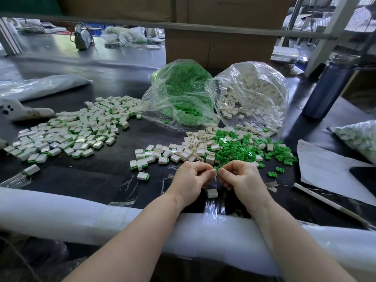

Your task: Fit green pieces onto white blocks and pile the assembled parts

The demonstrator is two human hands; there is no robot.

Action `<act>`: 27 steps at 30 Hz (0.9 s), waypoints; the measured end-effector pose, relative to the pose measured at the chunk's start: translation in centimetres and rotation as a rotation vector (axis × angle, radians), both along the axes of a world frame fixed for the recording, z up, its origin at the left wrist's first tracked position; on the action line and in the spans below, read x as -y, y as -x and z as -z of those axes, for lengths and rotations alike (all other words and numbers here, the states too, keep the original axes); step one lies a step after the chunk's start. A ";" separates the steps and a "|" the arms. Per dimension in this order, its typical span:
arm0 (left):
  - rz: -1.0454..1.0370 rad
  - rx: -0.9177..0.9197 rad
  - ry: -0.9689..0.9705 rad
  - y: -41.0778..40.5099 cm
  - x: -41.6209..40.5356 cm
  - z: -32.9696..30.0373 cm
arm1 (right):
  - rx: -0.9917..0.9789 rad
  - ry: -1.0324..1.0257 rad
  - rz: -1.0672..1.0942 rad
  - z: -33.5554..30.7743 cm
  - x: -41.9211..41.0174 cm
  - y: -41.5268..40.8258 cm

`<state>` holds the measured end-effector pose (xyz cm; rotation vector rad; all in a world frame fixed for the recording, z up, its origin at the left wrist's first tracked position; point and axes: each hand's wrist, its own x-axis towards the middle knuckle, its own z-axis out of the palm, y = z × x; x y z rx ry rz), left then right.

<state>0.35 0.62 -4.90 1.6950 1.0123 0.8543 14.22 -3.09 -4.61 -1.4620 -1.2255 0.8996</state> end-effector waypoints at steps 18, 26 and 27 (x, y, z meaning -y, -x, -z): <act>-0.011 -0.063 -0.103 -0.3 0.2 0.6 | -0.023 -0.077 0.041 0.1 0.0 -0.1; -0.063 -0.017 -0.113 -0.4 0.0 0.5 | -0.117 -0.079 0.012 0.0 0.2 -0.4; -0.057 -0.011 -0.096 -0.3 0.0 0.5 | -0.098 -0.078 0.018 0.0 0.1 -0.4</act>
